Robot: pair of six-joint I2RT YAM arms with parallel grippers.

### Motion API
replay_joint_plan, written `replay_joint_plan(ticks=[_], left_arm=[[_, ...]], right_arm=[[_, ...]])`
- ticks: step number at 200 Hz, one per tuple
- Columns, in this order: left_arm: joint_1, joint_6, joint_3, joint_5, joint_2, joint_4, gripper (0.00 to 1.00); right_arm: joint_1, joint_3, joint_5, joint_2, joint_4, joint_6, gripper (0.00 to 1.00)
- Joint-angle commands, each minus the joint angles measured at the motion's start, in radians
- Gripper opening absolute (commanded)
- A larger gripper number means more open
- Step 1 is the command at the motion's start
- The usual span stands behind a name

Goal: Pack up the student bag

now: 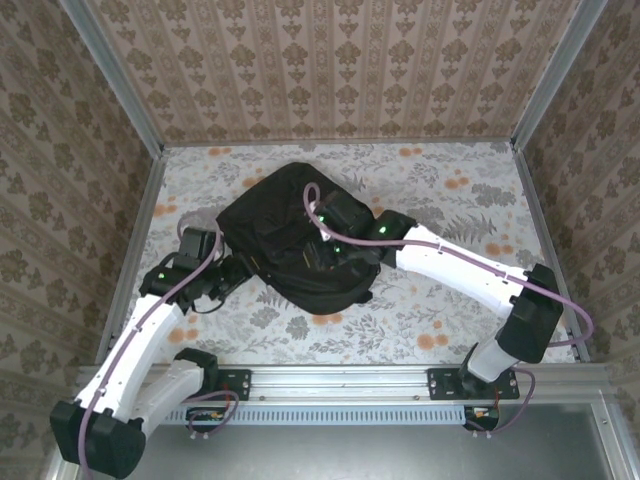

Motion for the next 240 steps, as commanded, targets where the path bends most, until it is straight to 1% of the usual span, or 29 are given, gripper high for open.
replay_joint_plan(ticks=[1,21,42,59,69,78,91,97,104,138,168,185,207,228,240], left_arm=[[0.022,0.029,-0.002,0.011,0.032,0.06,0.57],[0.035,0.028,-0.002,0.008,0.069,0.089,0.57],[0.036,0.028,0.011,0.005,0.104,0.117,0.56],[0.035,0.034,0.032,-0.001,0.126,0.118,0.56],[0.035,0.041,0.041,-0.006,0.133,0.116,0.56],[0.033,0.043,0.043,-0.012,0.135,0.114,0.56],[0.031,0.046,0.041,-0.014,0.136,0.118,0.56],[0.03,0.046,0.039,-0.015,0.136,0.12,0.56],[0.029,0.045,0.035,-0.014,0.136,0.121,0.56],[0.03,0.051,0.024,-0.009,0.126,0.113,0.56],[0.029,0.065,0.024,-0.018,0.102,0.091,0.56],[0.029,0.072,0.024,-0.021,0.091,0.079,0.56],[0.029,0.076,0.018,-0.019,0.082,0.079,0.56],[0.029,0.077,0.011,-0.012,0.085,0.085,0.56],[0.029,0.079,0.008,-0.011,0.087,0.088,0.56]], right_arm=[[0.049,-0.023,-0.058,0.015,0.017,0.07,0.36],[0.069,-0.043,-0.035,0.017,0.034,0.094,0.37],[0.071,-0.054,0.008,0.027,0.017,0.101,0.45],[0.073,-0.066,0.056,0.026,-0.008,0.076,0.57],[0.073,-0.078,0.083,0.025,-0.02,0.06,0.62],[0.073,-0.081,0.097,0.032,-0.031,0.043,0.64],[0.076,-0.076,0.081,0.046,-0.04,0.023,0.66],[0.082,-0.074,0.073,0.055,-0.039,0.013,0.68],[0.09,-0.07,0.072,0.067,-0.041,0.002,0.69],[0.107,-0.044,0.142,0.134,-0.077,-0.048,0.7],[0.107,-0.036,0.224,0.168,-0.105,-0.086,0.67],[0.11,-0.042,0.269,0.159,-0.118,-0.102,0.65],[0.133,-0.068,0.336,0.107,-0.103,-0.148,0.64],[0.145,-0.085,0.424,0.074,-0.095,-0.189,0.59],[0.145,-0.097,0.47,0.052,-0.08,-0.218,0.52]])
